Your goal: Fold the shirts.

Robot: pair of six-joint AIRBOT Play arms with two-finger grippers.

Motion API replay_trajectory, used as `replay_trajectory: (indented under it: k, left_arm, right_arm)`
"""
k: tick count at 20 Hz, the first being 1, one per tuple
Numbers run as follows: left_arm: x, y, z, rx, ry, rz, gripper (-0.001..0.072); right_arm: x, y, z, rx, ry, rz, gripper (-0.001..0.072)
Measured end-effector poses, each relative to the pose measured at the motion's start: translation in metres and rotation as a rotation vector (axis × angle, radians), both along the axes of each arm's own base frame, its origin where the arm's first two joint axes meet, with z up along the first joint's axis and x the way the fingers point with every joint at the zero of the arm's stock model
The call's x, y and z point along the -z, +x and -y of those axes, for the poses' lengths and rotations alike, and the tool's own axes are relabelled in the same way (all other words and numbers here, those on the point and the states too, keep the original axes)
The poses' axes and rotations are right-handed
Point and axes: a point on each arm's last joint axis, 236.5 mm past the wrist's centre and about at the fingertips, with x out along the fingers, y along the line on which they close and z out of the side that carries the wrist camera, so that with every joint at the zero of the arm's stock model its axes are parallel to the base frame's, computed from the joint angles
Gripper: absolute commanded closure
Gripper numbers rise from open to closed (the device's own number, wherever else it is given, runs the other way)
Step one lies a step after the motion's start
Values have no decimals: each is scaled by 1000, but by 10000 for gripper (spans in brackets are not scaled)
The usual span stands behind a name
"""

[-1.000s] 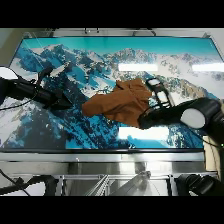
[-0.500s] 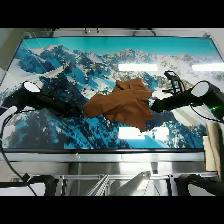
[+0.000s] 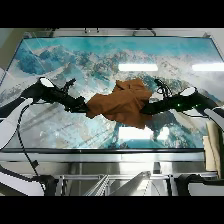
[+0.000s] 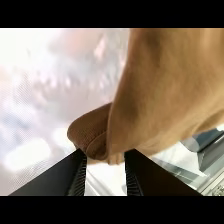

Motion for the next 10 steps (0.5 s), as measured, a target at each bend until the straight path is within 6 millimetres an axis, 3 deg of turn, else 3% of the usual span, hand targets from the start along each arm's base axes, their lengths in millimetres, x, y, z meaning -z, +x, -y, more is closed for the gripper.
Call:
replay_trajectory:
  k: [1, 6, 8, 10]
  left_arm:
    - [2, 1, 0, 1, 0, -5, 713]
    - [7, 4, 3, -2, -10, -15, 692]
    - [-4, 10, 7, -2, -30, 13, 692]
    - [-30, 19, 13, 6, -66, 67, 693]
  right_arm:
    - [-1, -1, -3, -9, 15, 1, 693]
    - [-25, -2, -20, -47, 124, 36, 693]
    - [-44, -1, -24, -66, 153, 74, 693]
    - [-75, -1, -28, -92, 181, 133, 693]
